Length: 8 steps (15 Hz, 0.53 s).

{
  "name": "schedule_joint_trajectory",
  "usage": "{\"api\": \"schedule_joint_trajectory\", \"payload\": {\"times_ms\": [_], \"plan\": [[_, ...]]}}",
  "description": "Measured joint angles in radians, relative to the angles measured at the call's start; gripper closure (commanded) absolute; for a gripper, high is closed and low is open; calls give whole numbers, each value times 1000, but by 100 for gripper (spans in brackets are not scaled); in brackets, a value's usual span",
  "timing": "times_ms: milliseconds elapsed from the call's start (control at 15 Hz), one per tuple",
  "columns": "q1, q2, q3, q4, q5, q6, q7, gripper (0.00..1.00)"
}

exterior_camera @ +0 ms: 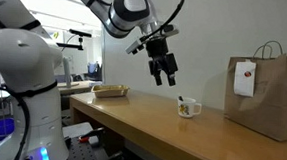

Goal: Move the cup to the left

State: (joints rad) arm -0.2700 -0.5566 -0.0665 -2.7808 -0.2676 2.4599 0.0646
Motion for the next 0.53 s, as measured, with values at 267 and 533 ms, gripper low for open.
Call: {"api": "schedule_joint_trajectory", "payload": {"times_ms": [267,533], "plan": [[0,0,0,0,0,0,0,0],[0,3,1,6,2,1,6,0]]}}
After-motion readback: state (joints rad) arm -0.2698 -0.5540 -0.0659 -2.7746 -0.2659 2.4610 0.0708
